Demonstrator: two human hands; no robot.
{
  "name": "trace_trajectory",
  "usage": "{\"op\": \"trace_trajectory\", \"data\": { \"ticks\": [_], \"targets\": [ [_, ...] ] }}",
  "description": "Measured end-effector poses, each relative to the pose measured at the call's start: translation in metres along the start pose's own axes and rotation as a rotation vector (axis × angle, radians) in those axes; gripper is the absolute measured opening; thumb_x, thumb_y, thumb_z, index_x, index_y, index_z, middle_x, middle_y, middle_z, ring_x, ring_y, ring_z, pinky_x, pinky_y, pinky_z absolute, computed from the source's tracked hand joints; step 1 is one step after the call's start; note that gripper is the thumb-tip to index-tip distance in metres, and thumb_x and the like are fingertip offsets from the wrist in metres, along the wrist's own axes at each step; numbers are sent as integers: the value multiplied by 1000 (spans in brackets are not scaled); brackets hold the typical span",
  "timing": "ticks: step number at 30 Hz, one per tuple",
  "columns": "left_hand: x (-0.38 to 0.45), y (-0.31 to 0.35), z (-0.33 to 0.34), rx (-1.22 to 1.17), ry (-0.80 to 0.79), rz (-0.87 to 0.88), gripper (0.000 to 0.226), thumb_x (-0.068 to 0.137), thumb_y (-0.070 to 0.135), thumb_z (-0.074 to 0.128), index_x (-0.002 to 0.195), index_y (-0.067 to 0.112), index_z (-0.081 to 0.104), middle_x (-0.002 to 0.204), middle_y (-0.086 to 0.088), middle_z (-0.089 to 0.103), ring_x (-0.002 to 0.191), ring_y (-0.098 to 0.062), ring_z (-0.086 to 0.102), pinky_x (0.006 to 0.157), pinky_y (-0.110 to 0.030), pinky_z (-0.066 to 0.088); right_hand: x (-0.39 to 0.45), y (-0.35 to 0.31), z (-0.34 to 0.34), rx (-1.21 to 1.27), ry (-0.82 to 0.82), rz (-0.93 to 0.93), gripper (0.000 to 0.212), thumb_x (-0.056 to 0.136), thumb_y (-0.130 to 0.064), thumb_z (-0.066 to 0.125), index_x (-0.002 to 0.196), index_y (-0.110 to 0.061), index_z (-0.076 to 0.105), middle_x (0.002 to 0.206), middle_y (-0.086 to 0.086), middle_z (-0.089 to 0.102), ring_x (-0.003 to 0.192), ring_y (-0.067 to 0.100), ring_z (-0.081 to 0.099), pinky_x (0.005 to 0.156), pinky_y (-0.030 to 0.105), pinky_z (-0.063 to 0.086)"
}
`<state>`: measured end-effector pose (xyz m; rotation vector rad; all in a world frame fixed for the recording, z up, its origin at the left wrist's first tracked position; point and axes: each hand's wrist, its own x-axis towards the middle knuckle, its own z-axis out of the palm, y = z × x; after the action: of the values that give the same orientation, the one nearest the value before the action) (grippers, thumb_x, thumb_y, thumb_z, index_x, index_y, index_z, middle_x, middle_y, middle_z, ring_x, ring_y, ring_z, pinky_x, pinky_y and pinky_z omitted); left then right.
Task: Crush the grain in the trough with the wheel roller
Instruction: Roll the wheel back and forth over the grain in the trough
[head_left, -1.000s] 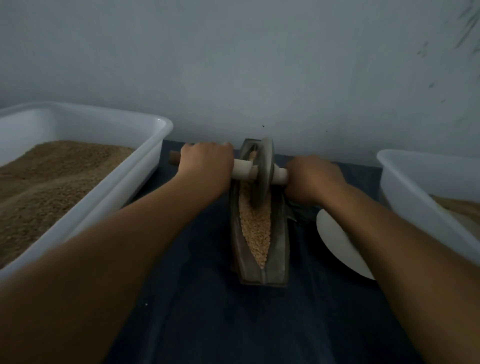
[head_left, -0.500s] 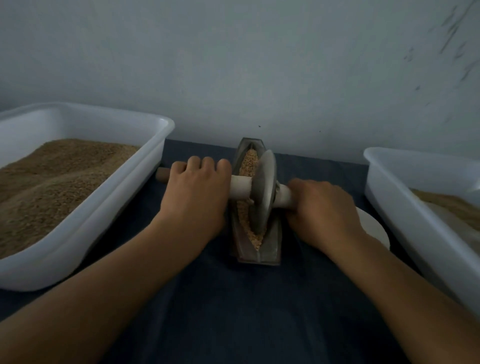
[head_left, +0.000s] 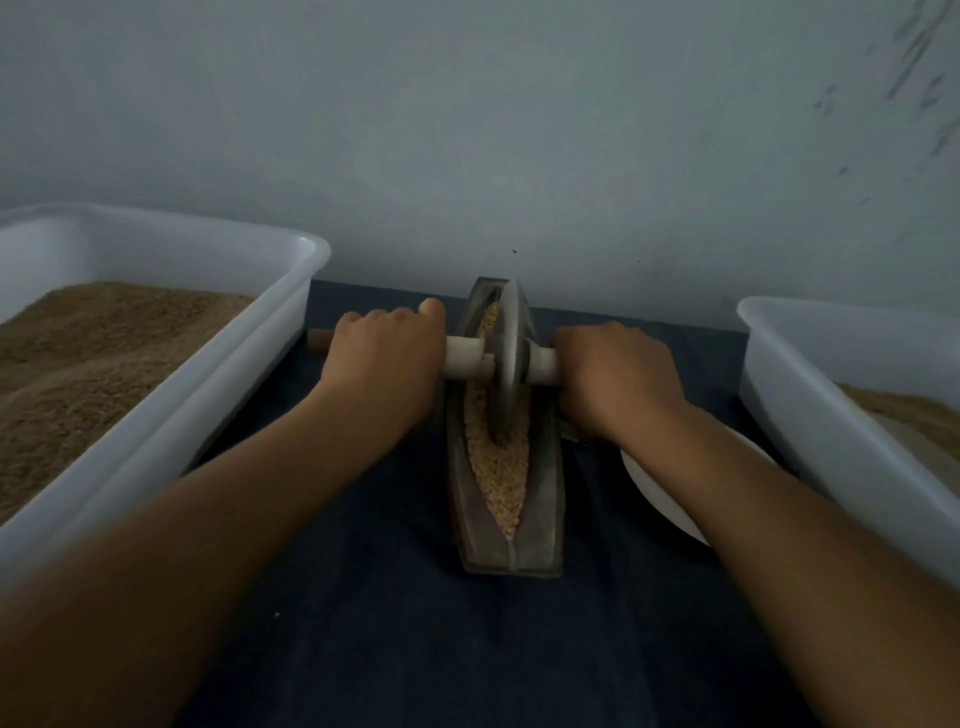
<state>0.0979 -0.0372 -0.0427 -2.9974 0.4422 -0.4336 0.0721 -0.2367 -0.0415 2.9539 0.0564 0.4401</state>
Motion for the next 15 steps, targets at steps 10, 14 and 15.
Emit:
{"op": "trace_trajectory", "data": {
  "ticks": [10,14,15],
  "targets": [
    [52,0,1,-18,-124,-56,36,87,23,67,121,16,57,111,-10,61,98,-29,59,72,-39,42,64,11,8,-7,-180,6,34,79,-34,73,108,-20,64,79,3,47,68,23,48,59,28,38],
    [50,0,2,-13,-104,-49,36,85,23,68,119,16,57,108,-9,62,91,-26,58,70,-38,42,62,11,8,-4,-187,24,32,80,-36,72,107,-20,63,73,0,42,60,18,43,50,24,29],
    [47,-1,3,-19,-92,-42,36,85,23,68,119,16,56,107,-9,62,88,-25,57,70,-38,42,59,10,7,-8,-182,36,30,81,-35,72,106,-20,63,72,-1,42,59,17,42,48,23,27]
  ]
}}
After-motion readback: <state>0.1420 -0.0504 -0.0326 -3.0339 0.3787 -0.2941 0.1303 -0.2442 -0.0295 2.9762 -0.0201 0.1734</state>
